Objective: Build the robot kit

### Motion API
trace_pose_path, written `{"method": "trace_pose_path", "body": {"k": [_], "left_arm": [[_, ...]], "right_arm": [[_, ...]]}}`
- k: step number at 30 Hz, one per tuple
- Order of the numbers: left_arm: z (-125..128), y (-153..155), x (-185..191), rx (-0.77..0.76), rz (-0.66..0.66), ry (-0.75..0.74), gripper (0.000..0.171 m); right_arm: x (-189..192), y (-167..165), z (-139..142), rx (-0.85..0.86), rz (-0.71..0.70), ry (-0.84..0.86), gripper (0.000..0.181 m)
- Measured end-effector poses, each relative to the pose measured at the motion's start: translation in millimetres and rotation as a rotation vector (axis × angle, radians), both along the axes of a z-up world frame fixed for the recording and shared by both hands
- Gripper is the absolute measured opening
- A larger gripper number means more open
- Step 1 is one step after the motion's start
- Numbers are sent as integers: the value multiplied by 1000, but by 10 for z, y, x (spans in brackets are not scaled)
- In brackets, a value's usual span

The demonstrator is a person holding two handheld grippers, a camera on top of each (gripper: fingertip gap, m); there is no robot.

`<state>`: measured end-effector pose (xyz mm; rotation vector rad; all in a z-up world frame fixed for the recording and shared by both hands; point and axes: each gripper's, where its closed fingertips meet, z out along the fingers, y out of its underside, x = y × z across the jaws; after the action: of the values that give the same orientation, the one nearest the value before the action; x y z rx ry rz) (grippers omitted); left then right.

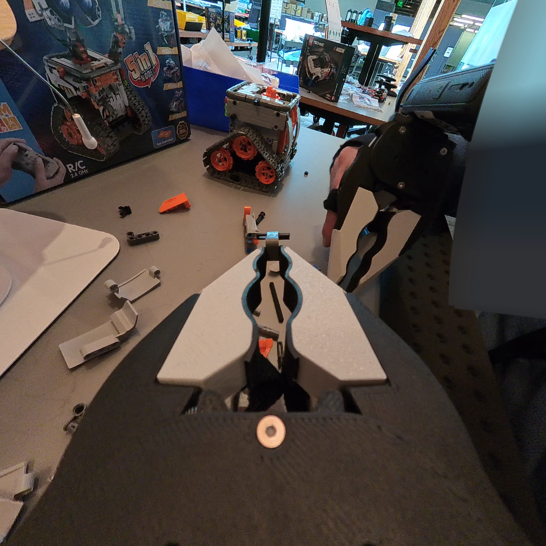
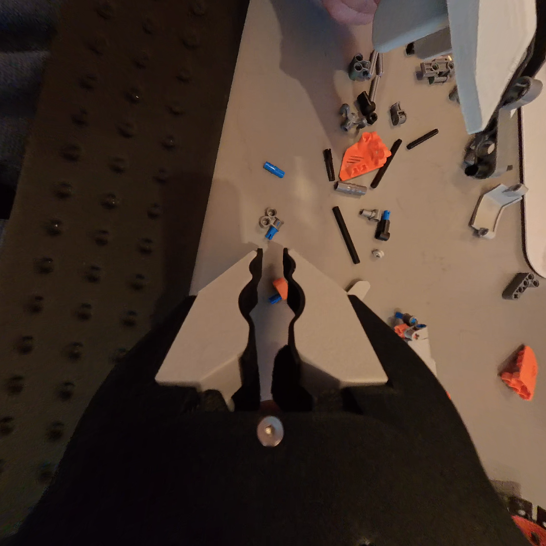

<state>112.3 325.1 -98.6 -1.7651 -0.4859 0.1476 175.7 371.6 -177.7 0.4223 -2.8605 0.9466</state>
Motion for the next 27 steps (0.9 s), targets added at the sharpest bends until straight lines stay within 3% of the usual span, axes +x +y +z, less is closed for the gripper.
{"method": "trace_pose_path", "body": {"k": [7, 13, 22, 27], "left_arm": [[-11, 4, -1, -5, 1, -2, 6], [-25, 8, 1, -7, -4, -8, 6], [-39, 10, -2, -5, -8, -19, 6], [-46, 11, -1, -6, -11, -23, 6]], "right_arm": [[27, -65, -42, -3, -29, -9, 8], [4, -158, -23, -21, -23, -9, 15], [58, -264, -78, 27, 135, 12, 14], [22, -301, -100, 37, 116, -7, 11]]}}
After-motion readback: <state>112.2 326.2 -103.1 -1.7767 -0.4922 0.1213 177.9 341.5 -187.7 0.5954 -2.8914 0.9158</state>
